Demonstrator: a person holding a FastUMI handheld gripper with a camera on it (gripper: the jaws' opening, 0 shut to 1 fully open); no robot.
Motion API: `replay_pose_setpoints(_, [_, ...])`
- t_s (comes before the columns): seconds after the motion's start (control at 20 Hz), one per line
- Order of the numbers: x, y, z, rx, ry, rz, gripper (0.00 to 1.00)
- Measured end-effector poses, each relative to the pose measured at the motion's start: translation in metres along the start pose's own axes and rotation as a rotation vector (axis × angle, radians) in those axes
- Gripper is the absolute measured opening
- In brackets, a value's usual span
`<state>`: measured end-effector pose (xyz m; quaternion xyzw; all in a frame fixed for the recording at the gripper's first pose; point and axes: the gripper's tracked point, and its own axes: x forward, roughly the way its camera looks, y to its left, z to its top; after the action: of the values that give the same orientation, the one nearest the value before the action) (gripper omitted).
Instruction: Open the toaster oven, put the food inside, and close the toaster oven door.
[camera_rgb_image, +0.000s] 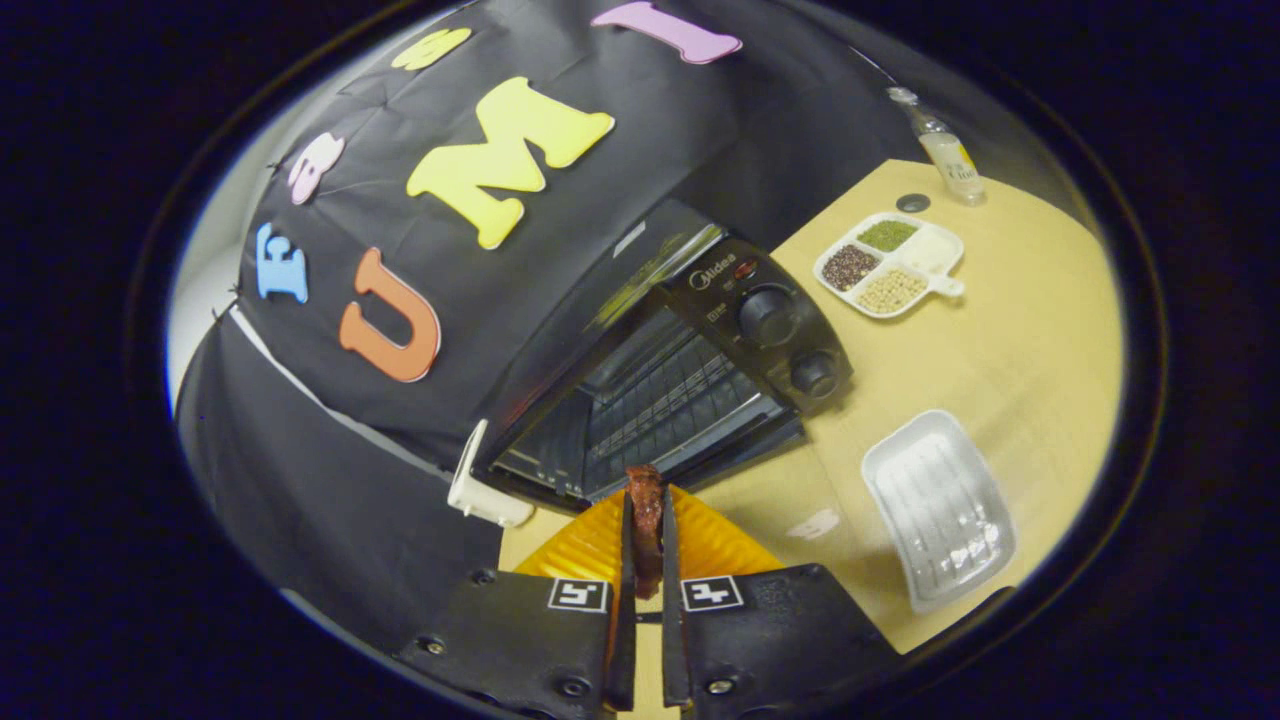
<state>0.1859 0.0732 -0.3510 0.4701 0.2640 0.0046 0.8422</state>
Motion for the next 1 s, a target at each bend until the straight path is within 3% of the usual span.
replay_pose_setpoints(0.4, [0.095, 0.023, 0.011, 0.159, -0.168, -0.019, 0.14])
replay_pose_setpoints(0.65, [0.134, 0.025, 0.013, 0.176, -0.211, -0.056, 0.14])
replay_pose_setpoints(0.8, [0.14, 0.022, 0.014, 0.153, -0.231, -0.072, 0.14])
replay_pose_setpoints(1.0, [0.139, 0.016, 0.012, -0.039, -0.225, -0.161, 0.23])
